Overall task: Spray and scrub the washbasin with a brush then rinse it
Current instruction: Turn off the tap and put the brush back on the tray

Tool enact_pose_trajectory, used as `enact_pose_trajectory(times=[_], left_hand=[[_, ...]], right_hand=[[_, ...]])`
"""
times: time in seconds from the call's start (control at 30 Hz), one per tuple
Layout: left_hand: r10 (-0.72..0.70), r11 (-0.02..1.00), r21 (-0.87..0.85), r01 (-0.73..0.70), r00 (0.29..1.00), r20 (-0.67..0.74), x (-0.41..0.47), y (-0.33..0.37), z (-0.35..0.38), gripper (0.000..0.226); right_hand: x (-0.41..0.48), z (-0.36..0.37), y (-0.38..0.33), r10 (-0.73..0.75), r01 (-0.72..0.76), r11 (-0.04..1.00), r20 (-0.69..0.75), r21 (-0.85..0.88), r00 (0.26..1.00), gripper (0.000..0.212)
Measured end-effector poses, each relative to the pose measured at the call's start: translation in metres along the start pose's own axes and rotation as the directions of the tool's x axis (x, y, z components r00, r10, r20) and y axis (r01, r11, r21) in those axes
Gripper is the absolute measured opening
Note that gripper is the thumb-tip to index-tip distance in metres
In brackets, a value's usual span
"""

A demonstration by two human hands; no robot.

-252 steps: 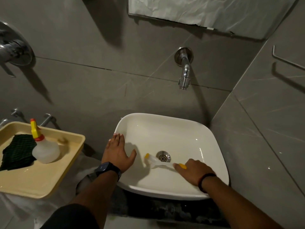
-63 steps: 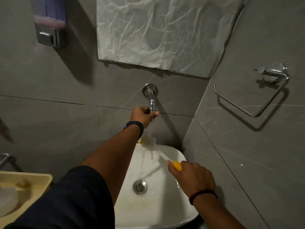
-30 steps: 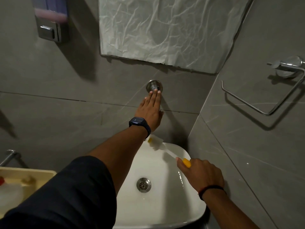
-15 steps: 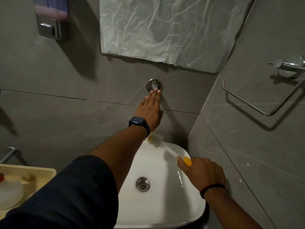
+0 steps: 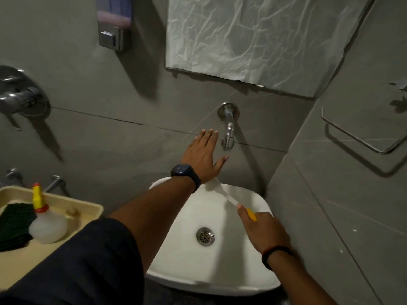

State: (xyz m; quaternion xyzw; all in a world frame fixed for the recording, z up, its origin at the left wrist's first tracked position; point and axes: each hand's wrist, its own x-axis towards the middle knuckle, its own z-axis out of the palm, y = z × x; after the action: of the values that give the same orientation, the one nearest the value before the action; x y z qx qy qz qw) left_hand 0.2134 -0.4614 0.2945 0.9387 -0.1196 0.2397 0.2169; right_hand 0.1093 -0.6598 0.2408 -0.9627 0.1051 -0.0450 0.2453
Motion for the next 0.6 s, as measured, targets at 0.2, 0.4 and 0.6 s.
enact_pose_trajectory(times=[0.2,0.4,0.6], left_hand=[[-0.400,0.916,-0.084,0.392,0.908,-0.126,-0.105,-0.112,-0.055,0.060],[-0.698,0.675,0.078,0.734,0.669,-0.254,-0.237,-0.266,-0.125,0.055],[-0.877,0.404,0.146,0.903,0.427,-0.219,-0.347,-0.400,-0.151,0.057]], right_hand=[[-0.036,0.073,-0.104,-0.218,0.174,0.966,0.244,0.191,0.945,0.056],[-0.098,0.181,-0.225,-0.554,0.511,0.830,0.432,0.223,0.712,0.041],[-0.145,0.321,-0.319,-0.636,0.801,0.590,0.667,0.097,0.388,0.036]])
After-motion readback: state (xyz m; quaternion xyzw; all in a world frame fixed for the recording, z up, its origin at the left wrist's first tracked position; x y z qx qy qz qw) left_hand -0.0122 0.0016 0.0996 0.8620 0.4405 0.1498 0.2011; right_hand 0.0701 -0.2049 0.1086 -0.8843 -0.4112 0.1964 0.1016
